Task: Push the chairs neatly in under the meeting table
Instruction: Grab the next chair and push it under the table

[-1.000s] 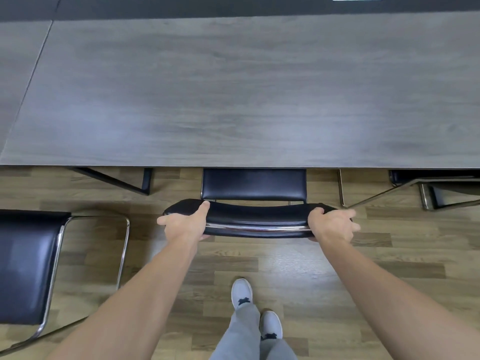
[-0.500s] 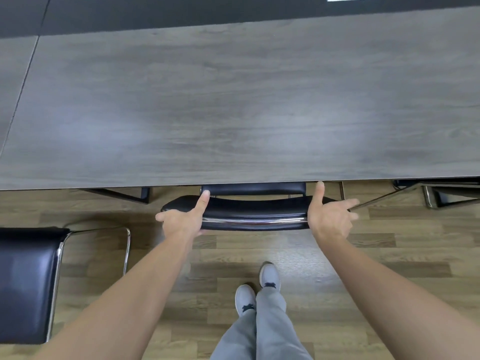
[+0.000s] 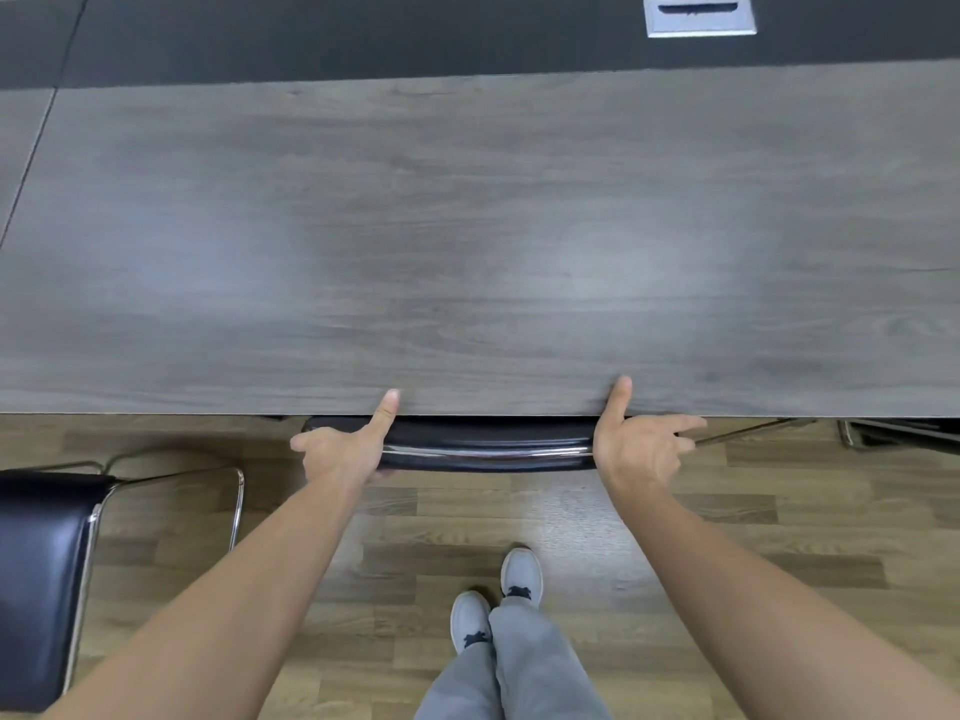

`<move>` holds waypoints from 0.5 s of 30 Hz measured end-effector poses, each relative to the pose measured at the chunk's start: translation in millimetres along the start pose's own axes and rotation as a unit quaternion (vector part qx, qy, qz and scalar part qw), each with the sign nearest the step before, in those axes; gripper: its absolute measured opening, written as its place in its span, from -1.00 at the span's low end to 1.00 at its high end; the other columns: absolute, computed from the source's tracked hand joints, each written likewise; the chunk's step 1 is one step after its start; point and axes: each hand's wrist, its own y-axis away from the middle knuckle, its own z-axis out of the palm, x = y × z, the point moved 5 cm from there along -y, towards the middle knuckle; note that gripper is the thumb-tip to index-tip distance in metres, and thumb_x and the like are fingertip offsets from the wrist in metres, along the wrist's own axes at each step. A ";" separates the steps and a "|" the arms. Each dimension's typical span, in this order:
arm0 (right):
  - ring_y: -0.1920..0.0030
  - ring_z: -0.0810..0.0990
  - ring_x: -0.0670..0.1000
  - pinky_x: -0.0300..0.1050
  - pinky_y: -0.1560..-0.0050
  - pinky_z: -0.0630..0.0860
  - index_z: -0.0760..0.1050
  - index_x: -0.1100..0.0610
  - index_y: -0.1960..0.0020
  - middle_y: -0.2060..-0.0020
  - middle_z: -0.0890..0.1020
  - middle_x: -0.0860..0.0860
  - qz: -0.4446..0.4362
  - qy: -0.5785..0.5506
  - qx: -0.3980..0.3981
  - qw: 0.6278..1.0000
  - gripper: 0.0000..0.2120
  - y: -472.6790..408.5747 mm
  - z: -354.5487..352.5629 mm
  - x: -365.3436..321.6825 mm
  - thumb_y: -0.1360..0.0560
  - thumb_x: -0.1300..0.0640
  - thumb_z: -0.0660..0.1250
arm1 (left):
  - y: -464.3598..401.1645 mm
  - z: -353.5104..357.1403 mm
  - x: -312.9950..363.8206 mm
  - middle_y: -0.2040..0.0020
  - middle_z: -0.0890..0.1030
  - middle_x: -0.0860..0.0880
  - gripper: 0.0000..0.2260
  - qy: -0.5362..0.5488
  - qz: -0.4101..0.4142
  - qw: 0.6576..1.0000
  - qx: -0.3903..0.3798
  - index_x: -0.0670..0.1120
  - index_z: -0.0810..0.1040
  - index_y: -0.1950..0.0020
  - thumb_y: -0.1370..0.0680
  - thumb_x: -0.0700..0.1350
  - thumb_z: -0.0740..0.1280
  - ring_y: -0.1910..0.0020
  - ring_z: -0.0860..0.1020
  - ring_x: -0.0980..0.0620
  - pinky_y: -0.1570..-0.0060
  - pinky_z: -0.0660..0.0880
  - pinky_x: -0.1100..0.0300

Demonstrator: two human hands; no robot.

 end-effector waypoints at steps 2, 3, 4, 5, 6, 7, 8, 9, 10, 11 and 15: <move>-0.13 0.47 0.34 0.08 -0.10 0.40 -0.32 0.37 -0.52 -0.31 0.29 0.36 0.002 -0.001 0.000 1.000 -0.02 0.9 -0.2 -0.2 -0.55 -0.36 0.03 | 10.4 -0.5 4.8 0.00 0.41 -0.07 0.23 0.008 -0.004 1.000 -0.002 -0.20 0.17 -0.34 0.05 0.52 0.51 0.11 0.66 -0.18 -0.01 0.63 -0.06; -0.14 0.47 0.34 0.08 -0.11 0.40 -0.32 0.38 -0.52 -0.31 0.29 0.36 0.001 -0.002 0.000 1.000 -0.02 1.1 -0.3 -0.6 -0.55 -0.34 0.04 | 16.3 -0.9 8.1 0.02 0.39 -0.07 0.17 0.008 -0.003 1.000 -0.003 -0.23 0.16 -0.36 -0.06 0.45 0.54 0.19 0.65 -0.13 -0.01 0.63 -0.05; -0.14 0.47 0.34 0.08 -0.12 0.41 -0.32 0.38 -0.52 -0.30 0.29 0.36 -0.001 -0.003 -0.002 1.000 -0.02 1.2 0.0 -0.8 -0.56 -0.34 0.05 | 15.4 -0.1 8.3 0.05 0.38 -0.06 0.11 0.008 -0.005 1.000 -0.001 -0.26 0.16 -0.38 -0.15 0.40 0.55 0.27 0.62 -0.08 -0.01 0.63 -0.05; -0.13 0.47 0.34 0.08 -0.12 0.41 -0.32 0.38 -0.52 -0.30 0.29 0.37 -0.002 -0.003 -0.002 1.000 -0.02 1.4 -0.1 -0.9 -0.56 -0.33 0.05 | 11.3 0.7 7.0 0.06 0.36 -0.06 0.07 0.008 -0.002 1.000 0.005 -0.27 0.16 -0.39 -0.20 0.36 0.55 0.32 0.58 -0.04 -0.02 0.63 -0.05; -0.12 0.47 0.34 0.08 -0.12 0.41 -0.32 0.38 -0.52 -0.29 0.30 0.37 -0.004 -0.002 -0.003 1.000 -0.02 1.2 -0.4 -0.9 -0.56 -0.33 0.05 | 11.3 1.4 6.2 0.05 0.36 -0.06 0.04 0.004 -0.004 1.000 0.005 -0.28 0.16 -0.41 -0.24 0.33 0.55 0.36 0.54 0.00 -0.03 0.63 -0.05; -0.12 0.48 0.35 0.07 -0.11 0.41 -0.32 0.38 -0.52 -0.29 0.30 0.37 -0.006 -0.001 -0.003 1.000 -0.03 1.3 -0.4 -0.3 -0.56 -0.33 0.05 | 14.5 1.4 6.2 0.02 0.36 -0.06 0.03 0.004 -0.003 1.000 0.002 -0.27 0.15 -0.41 -0.26 0.30 0.55 0.38 0.52 0.02 -0.03 0.63 -0.05; -0.11 0.48 0.35 0.07 -0.11 0.42 -0.32 0.38 -0.52 -0.29 0.30 0.38 -0.008 0.000 -0.004 1.000 -0.03 1.4 -0.6 0.0 -0.56 -0.32 0.06 | 12.9 2.5 4.2 -0.02 0.37 -0.08 0.02 0.006 -0.007 1.000 0.000 -0.27 0.14 -0.42 -0.27 0.29 0.56 0.39 0.51 0.03 -0.03 0.63 -0.05; -0.11 0.48 0.35 0.07 -0.10 0.42 -0.32 0.37 -0.52 -0.30 0.30 0.38 -0.010 0.001 -0.006 1.000 -0.03 1.7 -0.7 0.3 -0.56 -0.32 0.06 | 13.3 2.1 3.9 -0.04 0.38 -0.09 0.02 0.001 -0.004 1.000 0.006 -0.27 0.13 -0.42 -0.27 0.29 0.56 0.40 0.51 0.02 -0.03 0.63 -0.05; -0.12 0.48 0.35 0.07 -0.10 0.42 -0.32 0.37 -0.52 -0.31 0.29 0.38 -0.012 0.002 -0.009 1.000 -0.03 2.2 -1.3 0.2 -0.56 -0.32 0.07 | 14.6 2.8 2.1 -0.05 0.38 -0.09 0.01 0.003 -0.013 1.000 0.008 -0.27 0.13 -0.42 -0.28 0.28 0.56 0.40 0.51 0.02 -0.03 0.63 -0.05; -0.12 0.48 0.34 0.07 -0.10 0.42 -0.33 0.36 -0.52 -0.32 0.27 0.38 -0.012 0.003 -0.012 1.000 -0.03 3.0 -2.5 0.4 -0.56 -0.32 0.07 | 15.0 2.6 2.1 -0.06 0.38 -0.09 -0.01 0.002 -0.008 1.000 0.011 -0.26 0.13 -0.41 -0.29 0.29 0.55 0.39 0.53 0.00 -0.02 0.63 -0.05; -0.14 0.49 0.32 0.02 -0.02 0.39 -0.38 0.34 -0.51 -0.36 0.22 0.38 -0.016 0.015 -0.042 0.999 -0.03 4.6 -5.2 1.0 -0.57 -0.30 0.09 | 26.6 0.4 5.2 -0.16 0.52 -0.19 0.33 -0.009 -0.005 0.999 0.032 -0.28 0.01 -0.51 -0.06 0.55 0.42 0.04 0.65 -0.19 -0.11 0.59 -0.05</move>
